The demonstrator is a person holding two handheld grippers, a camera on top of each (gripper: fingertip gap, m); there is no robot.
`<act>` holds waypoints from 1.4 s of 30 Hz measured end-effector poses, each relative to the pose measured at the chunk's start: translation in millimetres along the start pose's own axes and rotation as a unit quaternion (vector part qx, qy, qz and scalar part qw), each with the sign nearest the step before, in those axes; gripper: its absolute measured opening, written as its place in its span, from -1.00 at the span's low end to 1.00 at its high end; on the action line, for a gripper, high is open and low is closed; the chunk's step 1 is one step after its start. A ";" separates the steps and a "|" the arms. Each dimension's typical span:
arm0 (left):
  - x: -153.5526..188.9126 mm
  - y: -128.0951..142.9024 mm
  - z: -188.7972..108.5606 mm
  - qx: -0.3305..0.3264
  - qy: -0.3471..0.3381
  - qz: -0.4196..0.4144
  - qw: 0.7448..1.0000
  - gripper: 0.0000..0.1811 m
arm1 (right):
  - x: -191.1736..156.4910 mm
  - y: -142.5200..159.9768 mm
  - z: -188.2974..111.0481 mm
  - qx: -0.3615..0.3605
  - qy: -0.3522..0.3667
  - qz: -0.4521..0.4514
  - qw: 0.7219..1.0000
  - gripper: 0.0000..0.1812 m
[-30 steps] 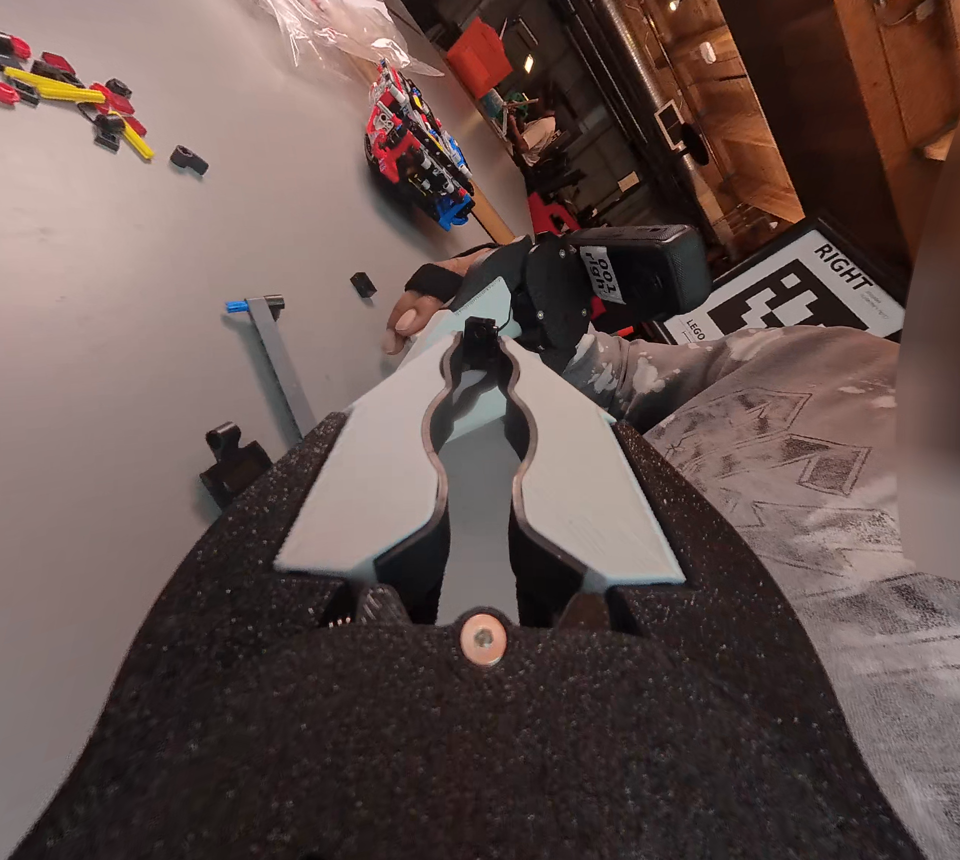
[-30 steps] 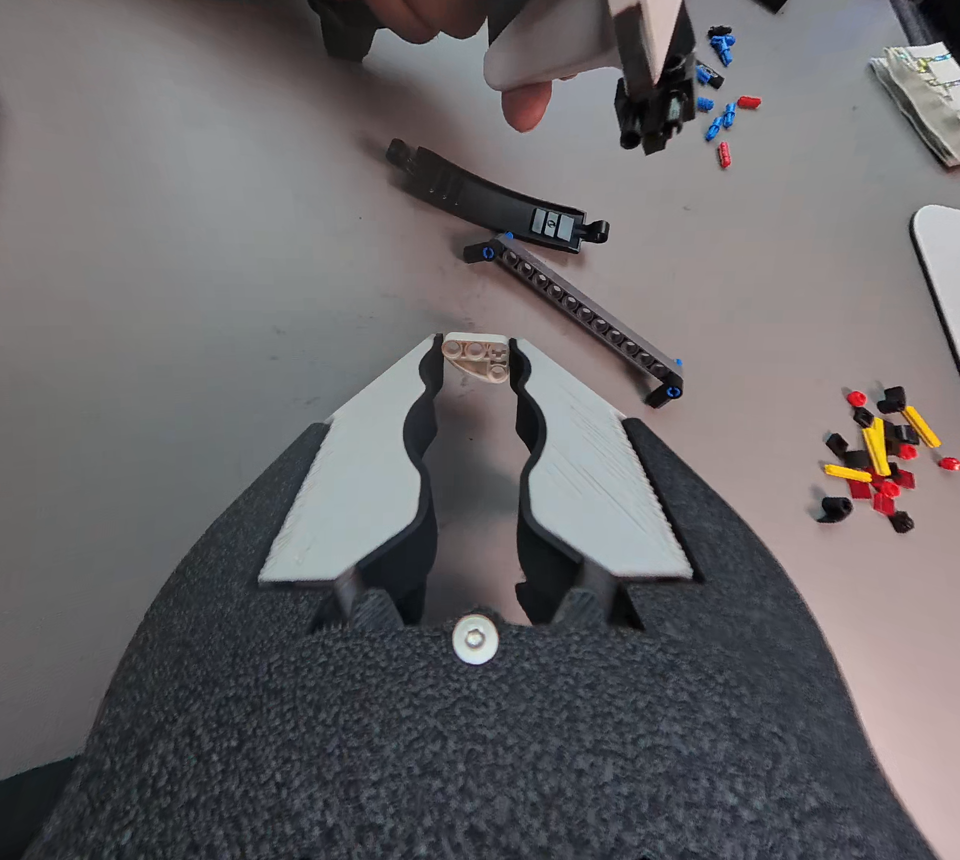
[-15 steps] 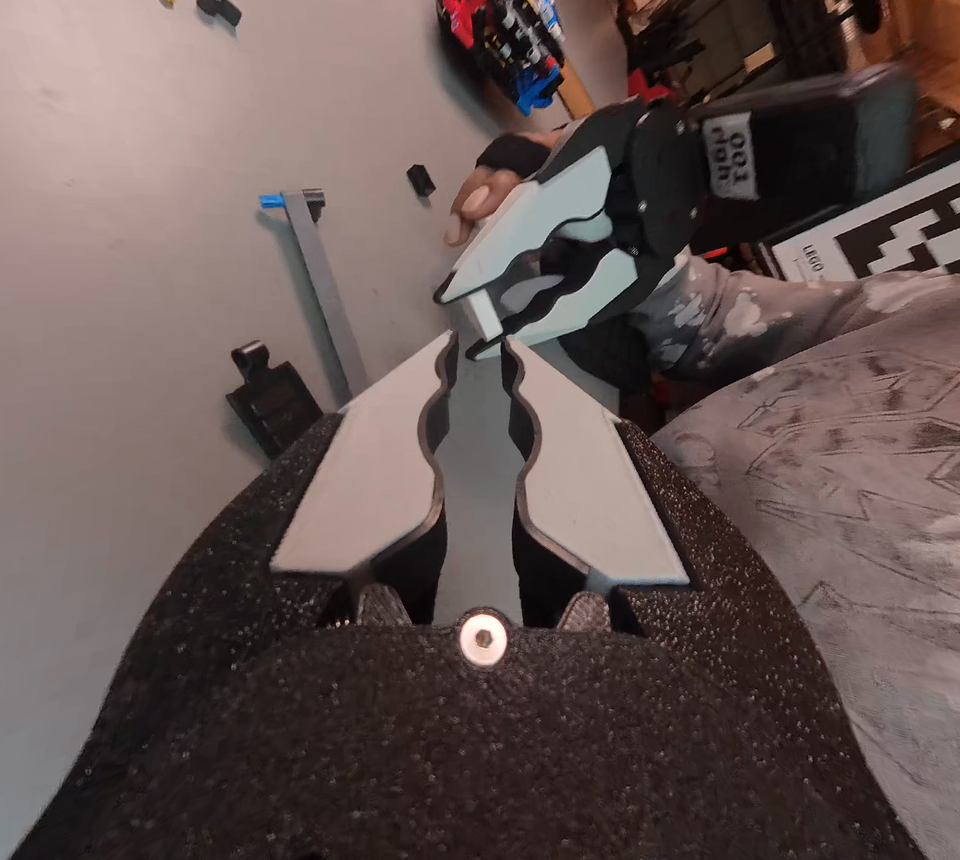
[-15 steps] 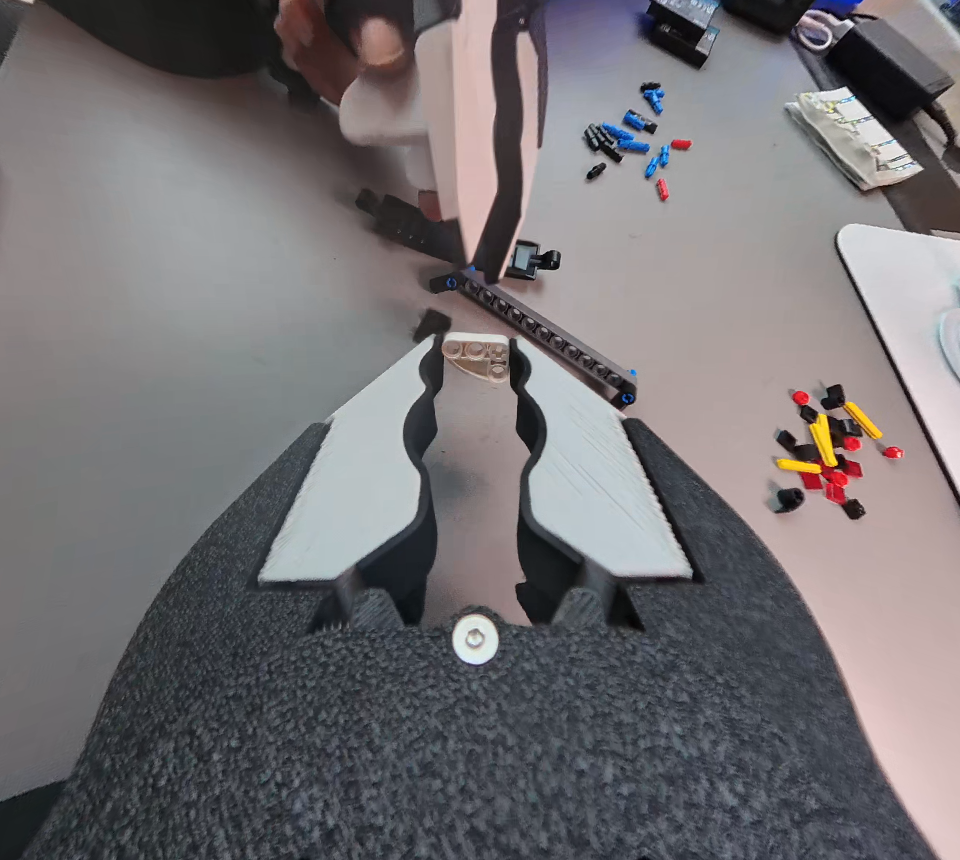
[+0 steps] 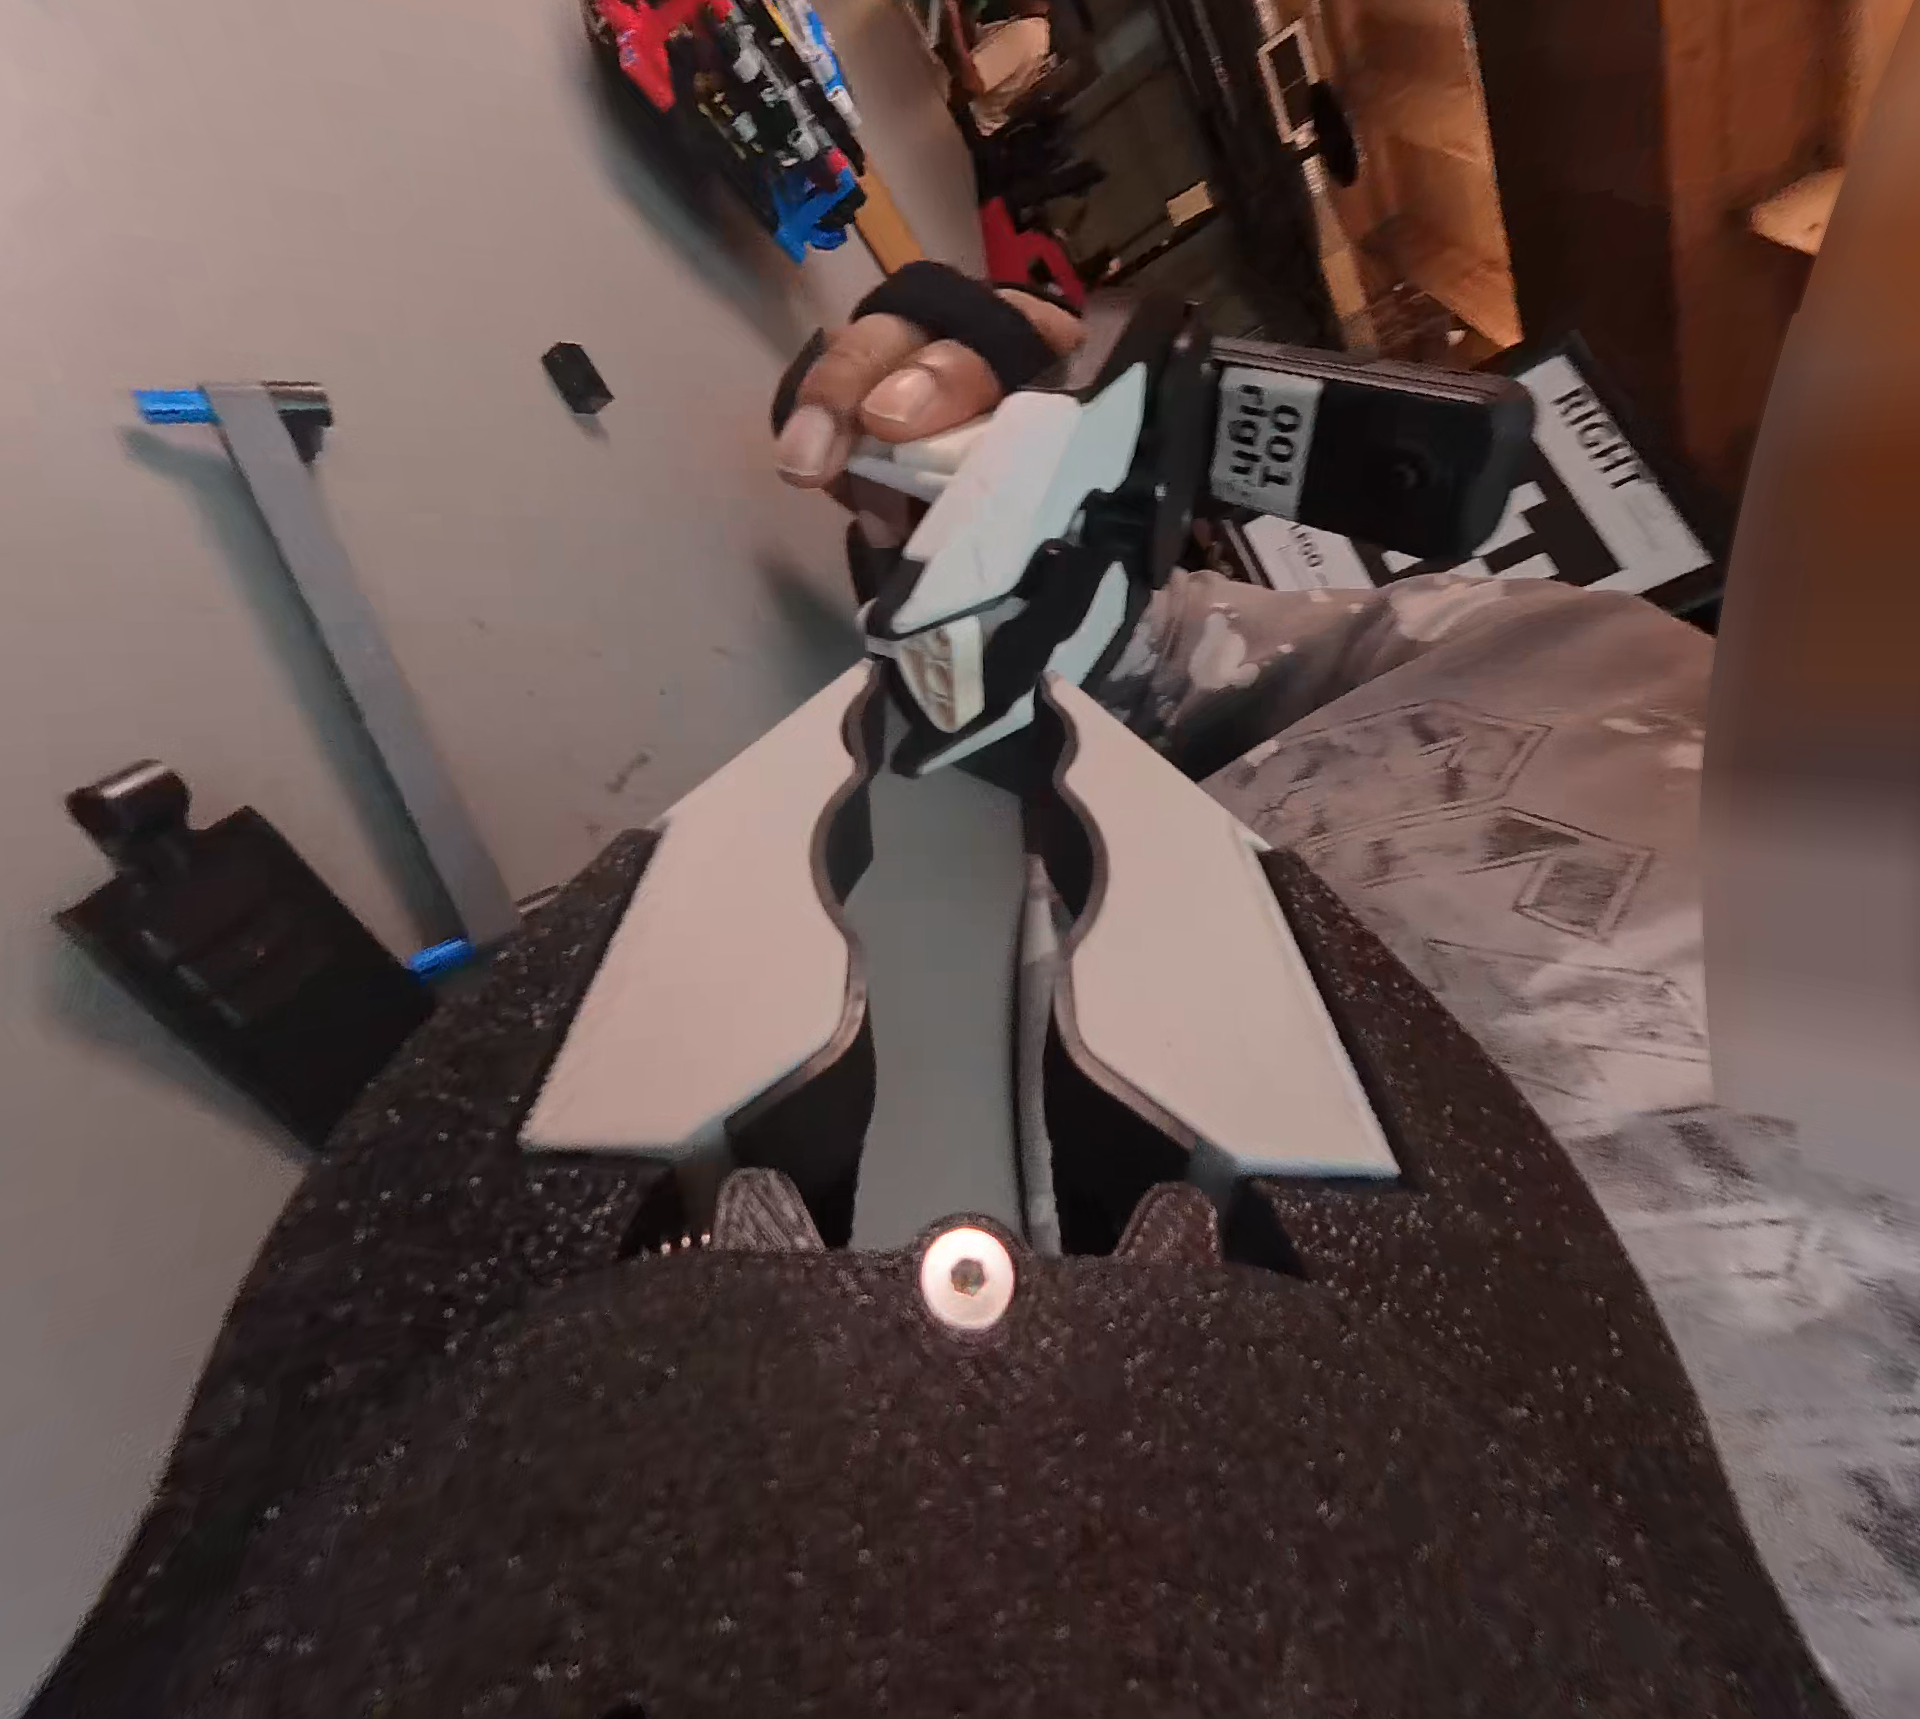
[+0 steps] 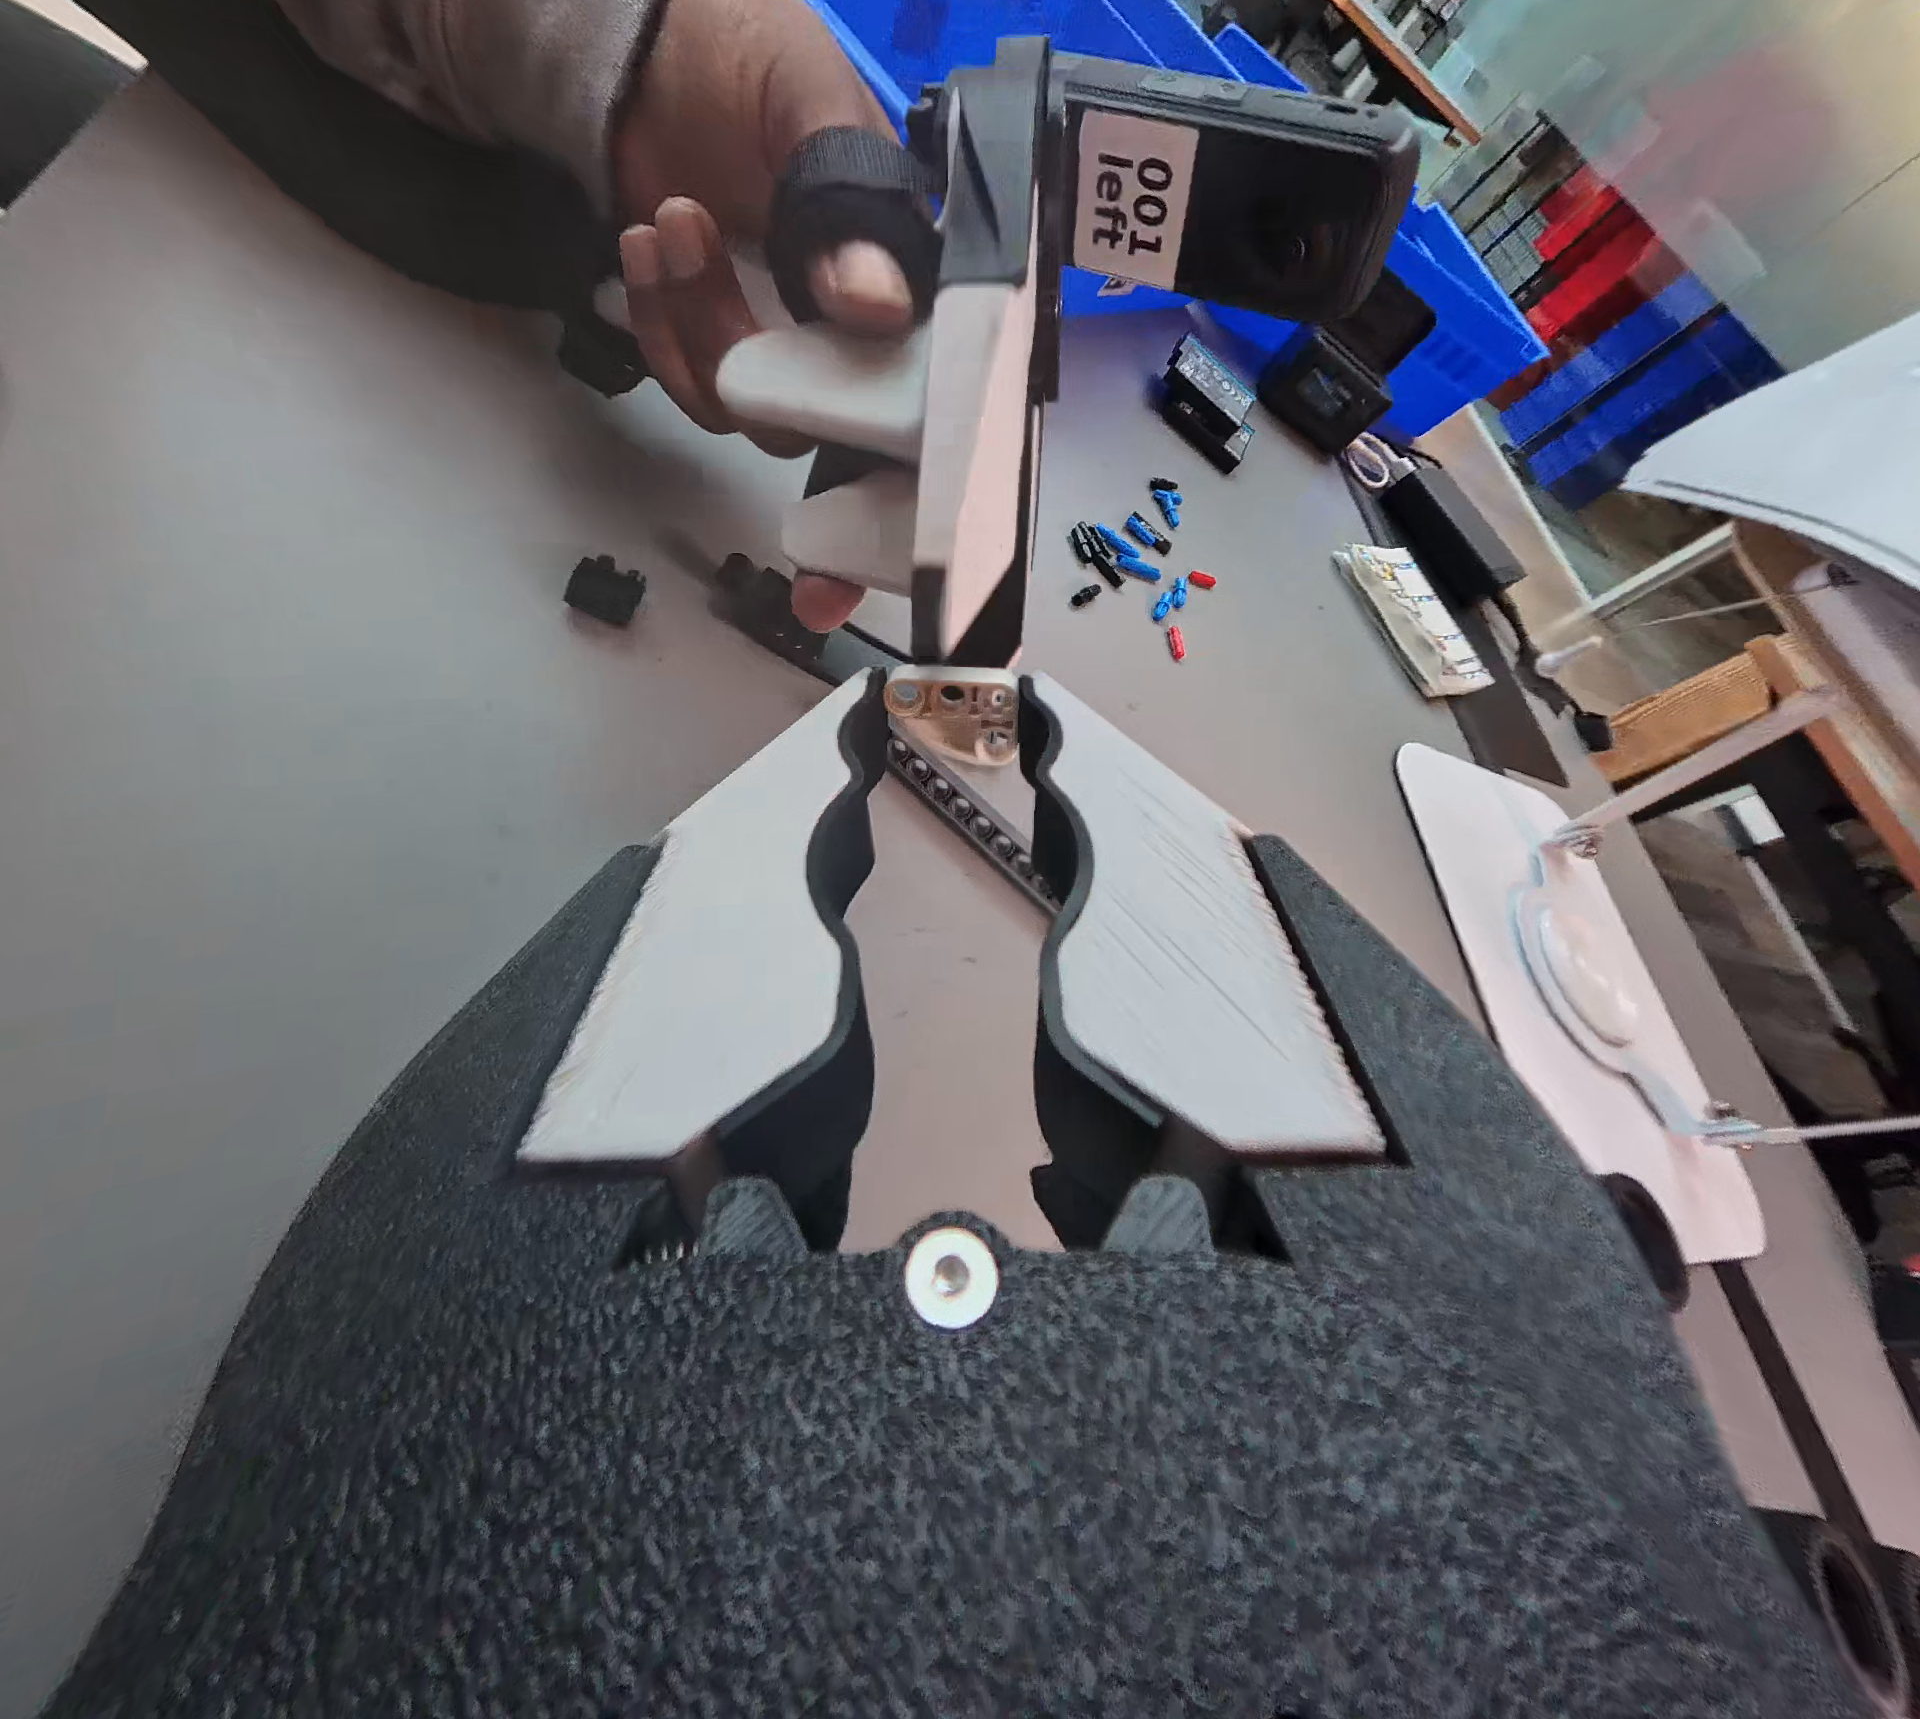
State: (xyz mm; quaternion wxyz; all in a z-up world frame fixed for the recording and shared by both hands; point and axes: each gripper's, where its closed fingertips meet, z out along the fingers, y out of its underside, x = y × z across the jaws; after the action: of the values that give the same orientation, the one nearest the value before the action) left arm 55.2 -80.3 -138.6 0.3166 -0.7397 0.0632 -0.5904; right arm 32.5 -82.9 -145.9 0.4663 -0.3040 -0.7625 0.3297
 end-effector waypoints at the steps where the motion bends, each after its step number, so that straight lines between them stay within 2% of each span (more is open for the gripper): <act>1: -2.4 1.4 0.2 -0.005 -0.014 0.017 1.000 -0.86 | 0.2 -1.4 1.5 -0.004 0.009 -0.014 1.000 -0.73; 3: 0.6 -5.8 -6.8 0.003 -0.037 0.060 0.997 -0.92 | 9.6 -5.7 2.0 -0.002 0.052 -0.031 0.998 -0.62; 5: 2.7 -22.6 -25.9 0.020 -0.085 0.118 0.989 -0.92 | 16.8 -8.3 1.0 0.006 0.061 0.006 0.998 -0.51; 7: -2.3 -43.0 -57.9 0.037 -0.190 0.194 0.962 -0.92 | 19.2 -8.6 -0.1 0.022 0.043 0.069 0.996 -0.45; 9: -7.3 -68.3 -107.7 0.059 -0.340 0.269 0.899 -0.92 | 9.2 -6.8 1.1 0.027 -0.007 0.114 0.993 -0.56; 11: -3.6 -89.6 -168.1 0.085 -0.472 0.300 0.825 -0.91 | -17.4 -4.2 7.2 0.011 -0.090 0.143 0.986 -0.63; 13: -5.3 -97.7 -239.8 0.099 -0.601 0.280 0.742 -0.91 | -46.5 -1.5 15.4 -0.018 -0.157 0.147 0.976 -0.63; 15: -13.1 -86.5 -311.0 0.090 -0.708 0.219 0.665 -0.91 | -66.7 0.7 26.5 -0.046 -0.187 0.141 0.971 -0.63; 16: -17.1 -77.2 -340.2 0.088 -0.744 0.184 0.637 -0.91 | -74.5 1.9 32.5 -0.061 -0.197 0.139 0.969 -0.63; 17: -20.4 -68.9 -361.0 0.091 -0.763 0.156 0.621 -0.91 | -80.1 2.7 38.4 -0.075 -0.204 0.139 0.966 -0.61; 18: -25.6 -59.1 -375.1 0.088 -0.772 0.126 0.617 -0.91 | -83.6 3.1 43.8 -0.086 -0.207 0.139 0.965 -0.61; 21: -42.9 -39.5 -395.4 0.065 -0.786 0.079 0.610 -0.91 | -91.3 2.7 55.4 -0.108 -0.218 0.142 0.960 -0.61; 22: -45.9 -39.4 -394.9 0.068 -0.783 0.078 0.613 -0.86 | -91.7 4.0 57.8 -0.116 -0.215 0.136 0.960 -0.63; 24: -45.2 -46.9 -388.5 0.079 -0.778 0.097 0.616 -0.69 | -88.6 7.6 59.0 -0.128 -0.204 0.120 0.963 -0.81; 26: -34.9 -65.8 -371.4 0.101 -0.761 0.153 0.623 -0.62 | -86.1 7.8 55.2 -0.119 -0.207 0.127 0.963 -0.82; 27: -27.9 -77.0 -356.3 0.115 -0.741 0.188 0.635 -0.61 | -80.6 7.4 53.6 -0.110 -0.198 0.135 0.965 -0.82; 29: -14.4 -95.0 -312.2 0.137 -0.673 0.252 0.682 -0.61 | -63.6 -1.0 48.7 -0.069 -0.171 0.143 0.973 -0.82; 30: -8.5 -100.1 -284.2 0.144 -0.623 0.276 0.717 -0.62 | -50.7 -7.5 45.6 -0.041 -0.143 0.141 0.979 -0.82; 33: 11.0 -96.4 -189.2 0.145 -0.417 0.294 0.848 -0.60 | -9.1 -25.5 31.0 0.038 -0.043 0.130 0.990 -0.82; 35: 24.0 -83.1 -135.6 0.127 -0.279 0.272 0.912 -0.57 | 16.3 -37.0 16.9 0.088 0.028 0.116 0.989 -0.82; 36: 28.6 -76.1 -114.3 0.117 -0.225 0.255 0.933 -0.55 | 27.7 -42.1 9.1 0.111 0.063 0.108 0.986 -0.82; 38: 35.7 -64.1 -79.7 0.099 -0.142 0.228 0.958 -0.48 | 45.0 -49.4 -4.9 0.144 0.119 0.098 0.978 -0.82; 42: 43.4 -55.5 -39.7 0.095 -0.061 0.189 0.975 -0.55 | 58.2 -56.5 -19.2 0.164 0.183 0.057 0.968 -0.82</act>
State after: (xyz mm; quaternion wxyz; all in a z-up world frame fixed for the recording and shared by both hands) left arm 16.1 -72.3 -68.3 0.4948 -0.7155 0.1258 -0.4769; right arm 19.1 -67.6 -65.1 0.6220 -0.3213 -0.5808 0.4153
